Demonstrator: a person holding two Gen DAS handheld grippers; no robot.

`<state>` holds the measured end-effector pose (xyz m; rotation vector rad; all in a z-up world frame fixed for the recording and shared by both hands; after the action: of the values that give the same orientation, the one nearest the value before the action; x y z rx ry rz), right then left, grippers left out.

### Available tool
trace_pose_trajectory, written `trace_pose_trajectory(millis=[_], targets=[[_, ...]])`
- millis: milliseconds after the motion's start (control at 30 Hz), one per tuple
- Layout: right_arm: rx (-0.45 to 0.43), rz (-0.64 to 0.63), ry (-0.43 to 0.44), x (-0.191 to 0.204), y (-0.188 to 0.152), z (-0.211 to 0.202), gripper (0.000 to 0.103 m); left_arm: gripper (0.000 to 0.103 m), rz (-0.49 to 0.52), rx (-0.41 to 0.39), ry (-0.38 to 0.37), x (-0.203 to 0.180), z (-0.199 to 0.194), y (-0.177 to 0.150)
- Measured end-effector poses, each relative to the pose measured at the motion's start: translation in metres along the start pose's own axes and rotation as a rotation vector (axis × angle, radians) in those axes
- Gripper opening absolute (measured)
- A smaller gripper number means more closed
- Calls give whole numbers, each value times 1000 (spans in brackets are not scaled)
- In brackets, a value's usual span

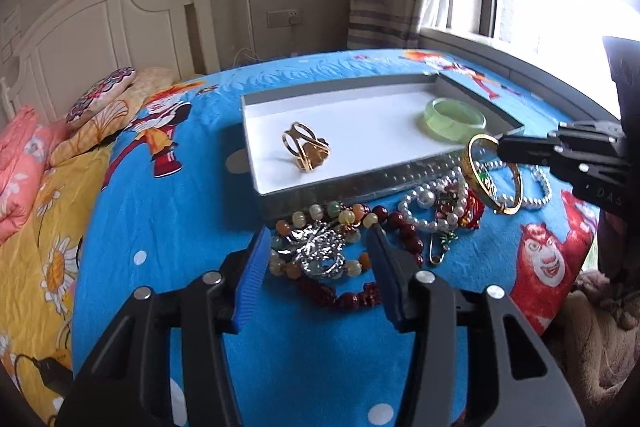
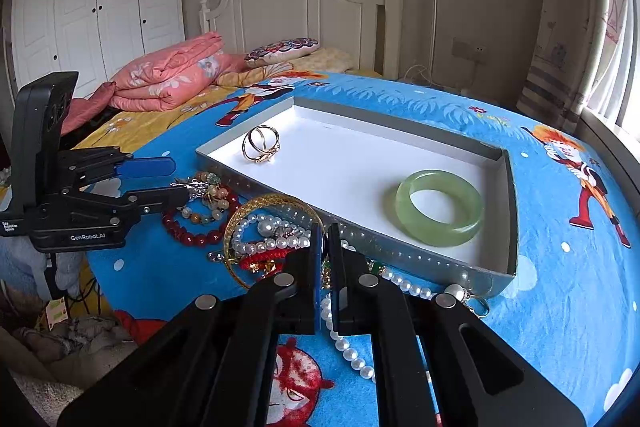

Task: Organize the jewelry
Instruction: 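Place the gold bangle in the tray with the right tool while the left tool moves the silver brooch there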

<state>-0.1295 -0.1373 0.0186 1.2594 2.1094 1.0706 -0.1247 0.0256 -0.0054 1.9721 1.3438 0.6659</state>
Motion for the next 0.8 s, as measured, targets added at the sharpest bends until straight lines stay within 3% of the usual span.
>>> trace_pose_trajectory(millis=[67,233,800], targets=[[-3,2,-1,0,0,-1,5,34,35,19,16,-4,4,-2],[-17,9,0,-2,1,-4,5,34,14,-21,-25,-3,-7,-6],[-51,47,0,-10,7,-11,5,34,5,-115,-17,-1,-40,16]])
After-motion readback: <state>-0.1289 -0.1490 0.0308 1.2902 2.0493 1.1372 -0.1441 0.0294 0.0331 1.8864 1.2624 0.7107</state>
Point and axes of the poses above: each gripper's, at about its wrist camera, not at the fingertips, and z roughly the way its jaws point, x to its left, y to its top, the point moved 2 cm from there along z, roughly the way its jaws point, and after that the axes turned 1 degree about x, right-handed, at the moved point
